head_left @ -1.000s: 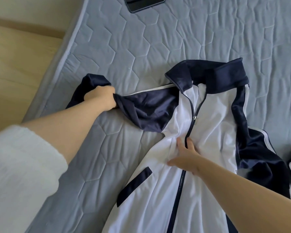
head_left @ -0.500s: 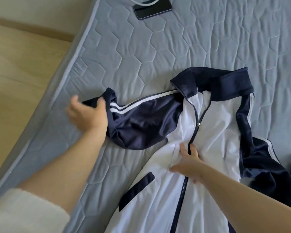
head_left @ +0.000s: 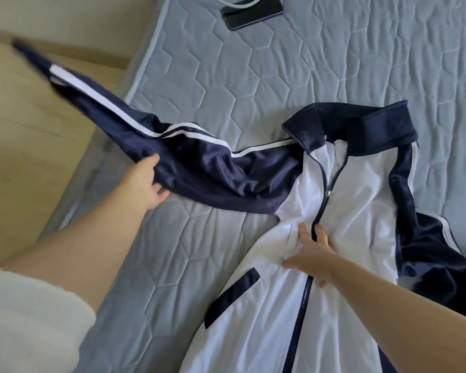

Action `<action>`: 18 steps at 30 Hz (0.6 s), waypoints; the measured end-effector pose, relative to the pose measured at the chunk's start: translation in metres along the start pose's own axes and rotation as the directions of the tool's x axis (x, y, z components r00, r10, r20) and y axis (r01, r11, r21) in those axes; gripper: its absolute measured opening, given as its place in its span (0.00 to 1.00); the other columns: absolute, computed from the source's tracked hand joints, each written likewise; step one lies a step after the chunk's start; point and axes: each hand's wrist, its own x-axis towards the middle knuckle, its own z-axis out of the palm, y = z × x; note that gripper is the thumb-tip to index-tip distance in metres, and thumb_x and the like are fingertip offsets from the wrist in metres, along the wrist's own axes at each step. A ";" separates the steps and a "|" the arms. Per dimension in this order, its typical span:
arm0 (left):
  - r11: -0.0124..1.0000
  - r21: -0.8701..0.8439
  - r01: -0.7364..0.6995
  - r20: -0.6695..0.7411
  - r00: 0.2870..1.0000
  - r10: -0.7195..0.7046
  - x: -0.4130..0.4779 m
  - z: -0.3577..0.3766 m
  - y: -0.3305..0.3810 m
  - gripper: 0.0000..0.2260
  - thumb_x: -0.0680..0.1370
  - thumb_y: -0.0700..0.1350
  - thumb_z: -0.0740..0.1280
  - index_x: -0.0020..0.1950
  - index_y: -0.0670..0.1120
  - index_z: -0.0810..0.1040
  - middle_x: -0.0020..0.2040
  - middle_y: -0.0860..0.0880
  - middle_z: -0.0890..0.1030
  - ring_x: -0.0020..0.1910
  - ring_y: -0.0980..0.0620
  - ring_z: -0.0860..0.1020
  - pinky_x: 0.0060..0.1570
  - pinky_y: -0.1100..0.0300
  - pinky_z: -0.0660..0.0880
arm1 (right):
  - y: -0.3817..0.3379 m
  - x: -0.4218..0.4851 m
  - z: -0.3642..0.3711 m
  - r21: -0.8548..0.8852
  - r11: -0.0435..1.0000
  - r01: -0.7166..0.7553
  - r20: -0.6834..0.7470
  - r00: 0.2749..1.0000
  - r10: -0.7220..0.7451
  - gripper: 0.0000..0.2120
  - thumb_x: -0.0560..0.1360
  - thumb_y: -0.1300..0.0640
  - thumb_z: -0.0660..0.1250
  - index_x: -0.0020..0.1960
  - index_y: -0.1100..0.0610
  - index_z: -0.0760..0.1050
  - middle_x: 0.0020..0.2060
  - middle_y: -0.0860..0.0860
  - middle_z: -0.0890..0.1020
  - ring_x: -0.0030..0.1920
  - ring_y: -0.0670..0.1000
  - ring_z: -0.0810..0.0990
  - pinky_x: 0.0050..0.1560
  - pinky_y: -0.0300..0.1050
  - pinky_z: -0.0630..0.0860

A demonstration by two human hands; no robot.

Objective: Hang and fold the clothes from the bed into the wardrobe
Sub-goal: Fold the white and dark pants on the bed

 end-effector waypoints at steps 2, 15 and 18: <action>0.998 0.060 0.036 -0.014 0.999 -0.035 0.000 0.008 -0.010 0.16 0.79 0.47 0.61 0.67 0.50 0.69 0.66 0.50 0.73 0.60 0.50 0.73 0.57 0.52 0.69 | 0.001 0.001 0.001 0.009 1.000 0.000 0.001 1.000 0.000 0.50 0.69 0.46 0.69 0.75 0.43 0.35 0.74 0.46 0.33 0.75 0.57 0.48 0.67 0.57 0.67; 0.016 0.698 -0.716 0.655 0.647 0.390 -0.111 0.110 -0.167 0.18 0.74 0.40 0.63 0.63 0.50 0.71 0.63 0.47 0.72 0.61 0.45 0.70 0.59 0.53 0.67 | 0.091 -0.063 -0.024 -0.030 0.969 0.246 -0.785 0.595 -0.175 0.15 0.73 0.64 0.62 0.58 0.56 0.77 0.60 0.51 0.77 0.62 0.55 0.70 0.63 0.45 0.56; -0.258 0.700 -0.666 0.701 0.573 0.424 -0.109 0.126 -0.188 0.23 0.74 0.43 0.65 0.68 0.54 0.66 0.73 0.49 0.59 0.72 0.44 0.57 0.65 0.48 0.61 | 0.137 -0.069 -0.051 0.078 0.996 0.052 -0.830 0.557 0.036 0.23 0.73 0.63 0.62 0.67 0.54 0.69 0.68 0.52 0.68 0.68 0.57 0.63 0.67 0.52 0.53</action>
